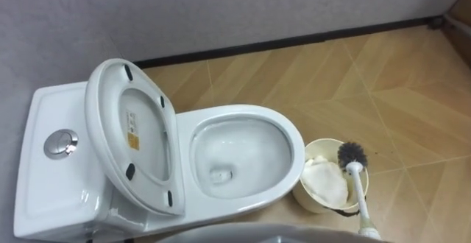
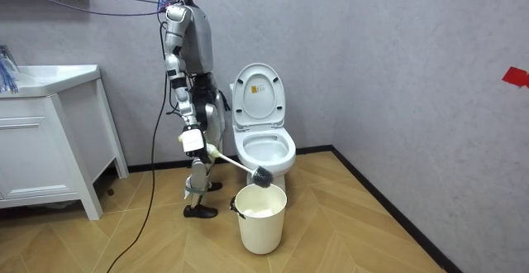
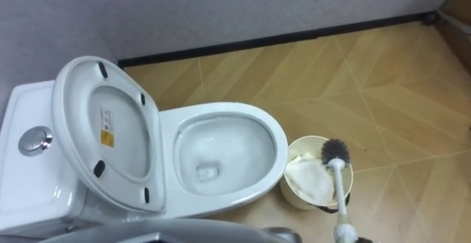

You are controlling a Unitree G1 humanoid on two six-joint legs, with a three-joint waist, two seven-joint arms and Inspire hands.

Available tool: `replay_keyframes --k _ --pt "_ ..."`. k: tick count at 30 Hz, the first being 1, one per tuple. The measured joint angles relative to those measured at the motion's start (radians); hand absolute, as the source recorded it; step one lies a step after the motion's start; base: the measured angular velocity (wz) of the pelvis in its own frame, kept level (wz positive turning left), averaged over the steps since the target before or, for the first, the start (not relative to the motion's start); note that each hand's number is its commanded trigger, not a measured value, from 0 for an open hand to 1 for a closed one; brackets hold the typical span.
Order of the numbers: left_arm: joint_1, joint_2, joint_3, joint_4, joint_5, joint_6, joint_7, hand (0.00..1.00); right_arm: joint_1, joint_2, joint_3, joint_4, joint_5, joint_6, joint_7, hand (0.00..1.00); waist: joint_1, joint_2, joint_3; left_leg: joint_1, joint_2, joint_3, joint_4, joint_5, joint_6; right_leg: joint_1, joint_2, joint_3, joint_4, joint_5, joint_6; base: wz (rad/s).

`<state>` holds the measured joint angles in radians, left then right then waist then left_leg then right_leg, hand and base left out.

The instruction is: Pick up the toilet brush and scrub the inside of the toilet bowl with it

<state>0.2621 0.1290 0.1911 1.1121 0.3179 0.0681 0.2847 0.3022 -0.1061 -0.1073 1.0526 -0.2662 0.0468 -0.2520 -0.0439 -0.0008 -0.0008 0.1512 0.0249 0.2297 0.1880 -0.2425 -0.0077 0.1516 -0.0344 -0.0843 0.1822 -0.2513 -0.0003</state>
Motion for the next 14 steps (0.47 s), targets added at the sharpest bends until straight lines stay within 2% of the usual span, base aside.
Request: replay_keyframes --k 10,14 --pt "0.003 -0.001 -0.012 0.000 0.001 0.034 -0.053 0.00 -0.052 -0.001 0.013 0.062 -0.002 0.024 0.091 0.00 0.003 -0.002 0.0001 0.000 0.000 -0.018 0.002 0.000 0.000 0.006 0.000 -0.009 0.001 0.000 0.000 0.04" --pt "0.001 -0.005 -0.035 0.000 0.001 0.059 -0.064 0.00 -0.069 -0.002 0.044 0.089 -0.012 0.065 0.104 0.00 0.011 -0.002 0.0000 -0.001 0.000 -0.020 0.003 0.000 0.000 0.007 0.000 -0.010 0.001 0.000 0.000 0.00"
